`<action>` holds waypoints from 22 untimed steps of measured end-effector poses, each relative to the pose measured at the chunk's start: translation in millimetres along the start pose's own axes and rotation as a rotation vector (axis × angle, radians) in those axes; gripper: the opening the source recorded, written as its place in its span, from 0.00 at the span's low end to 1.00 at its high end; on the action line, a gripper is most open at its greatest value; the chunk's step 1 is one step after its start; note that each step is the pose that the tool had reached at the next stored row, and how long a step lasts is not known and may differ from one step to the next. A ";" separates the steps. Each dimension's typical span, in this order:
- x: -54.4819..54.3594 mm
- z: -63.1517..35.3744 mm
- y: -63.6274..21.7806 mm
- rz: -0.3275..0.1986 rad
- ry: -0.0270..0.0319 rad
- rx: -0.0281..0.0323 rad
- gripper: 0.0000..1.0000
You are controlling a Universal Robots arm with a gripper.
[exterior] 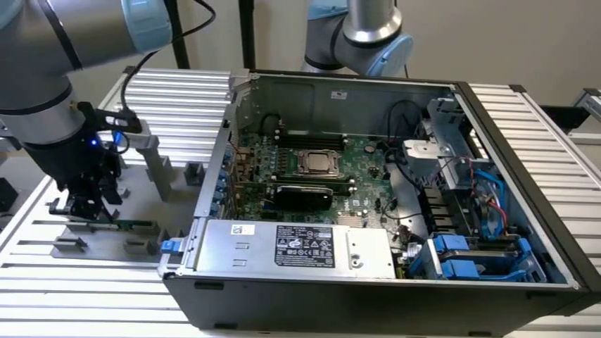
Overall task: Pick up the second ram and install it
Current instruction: 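Pick up the second ram and move it above second insertion slot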
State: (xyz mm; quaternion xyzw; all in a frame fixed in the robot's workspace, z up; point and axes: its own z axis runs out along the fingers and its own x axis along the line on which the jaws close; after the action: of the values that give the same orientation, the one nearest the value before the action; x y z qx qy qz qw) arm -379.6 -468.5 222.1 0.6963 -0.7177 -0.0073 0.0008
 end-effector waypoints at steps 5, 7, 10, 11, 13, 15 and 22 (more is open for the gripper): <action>0.0 9.1 0.0 0.000 -0.0002 0.0044 1.00; 0.1 12.7 -0.1 0.000 0.0005 0.0055 1.00; 0.1 18.2 -0.1 0.000 0.0017 0.0058 1.00; 0.1 20.0 0.0 0.000 0.0017 0.0059 1.00; 0.2 22.6 0.6 0.000 0.0019 0.0058 1.00; 0.3 24.3 1.1 0.000 0.0019 0.0057 1.00; 1.4 27.4 2.1 0.000 0.0045 0.0058 1.00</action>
State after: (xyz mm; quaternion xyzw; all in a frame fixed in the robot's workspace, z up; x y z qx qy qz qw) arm -382.1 -469.5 194.7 0.6962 -0.7178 -0.0036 0.0004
